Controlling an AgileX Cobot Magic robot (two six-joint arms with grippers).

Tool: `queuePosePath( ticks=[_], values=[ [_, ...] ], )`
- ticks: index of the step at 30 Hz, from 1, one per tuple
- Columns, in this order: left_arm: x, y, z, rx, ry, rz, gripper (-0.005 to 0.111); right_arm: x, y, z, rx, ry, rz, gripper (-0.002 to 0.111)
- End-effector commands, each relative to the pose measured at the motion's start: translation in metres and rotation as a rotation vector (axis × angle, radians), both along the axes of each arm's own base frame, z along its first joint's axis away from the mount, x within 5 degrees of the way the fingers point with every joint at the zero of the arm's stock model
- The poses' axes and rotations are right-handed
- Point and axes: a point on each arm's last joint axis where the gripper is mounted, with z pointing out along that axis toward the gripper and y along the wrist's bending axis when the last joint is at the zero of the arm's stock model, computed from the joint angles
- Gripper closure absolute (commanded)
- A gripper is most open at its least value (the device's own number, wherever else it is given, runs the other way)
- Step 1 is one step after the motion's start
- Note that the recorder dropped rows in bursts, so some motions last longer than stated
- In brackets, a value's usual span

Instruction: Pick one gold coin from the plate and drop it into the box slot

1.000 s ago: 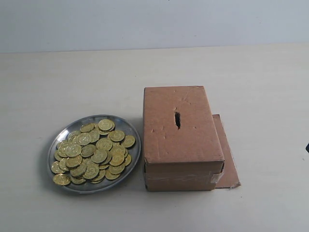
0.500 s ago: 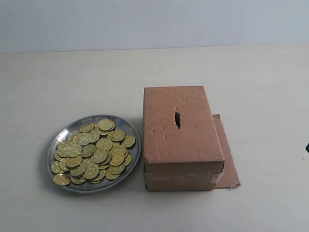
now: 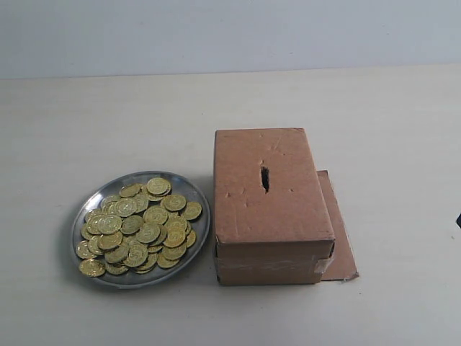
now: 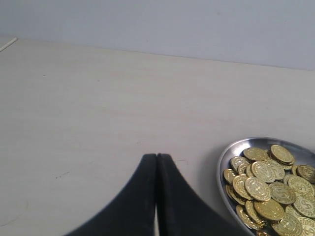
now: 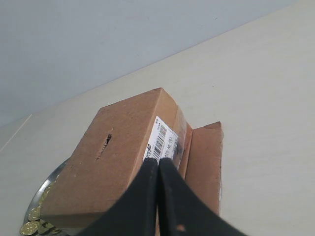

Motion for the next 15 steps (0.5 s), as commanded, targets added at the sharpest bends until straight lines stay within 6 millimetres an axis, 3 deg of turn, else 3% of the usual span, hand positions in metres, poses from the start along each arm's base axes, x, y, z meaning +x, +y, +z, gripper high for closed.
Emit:
queuePosePath(
  ticks=[1,8,15],
  values=[
    [0.000,0.000,0.000,-0.007,-0.012,0.004,0.107,0.000,0.000,-0.001,-0.004,-0.008,0.006,0.108],
    [0.000,0.000,0.000,-0.007,-0.012,0.004,0.107,0.000,-0.001,0.000,-0.014,-0.016,-0.013,0.108],
    [0.000,0.000,0.000,-0.007,-0.012,0.002,0.107,0.002,-0.012,0.001,-0.159,-0.088,-0.149,0.108]
  ],
)
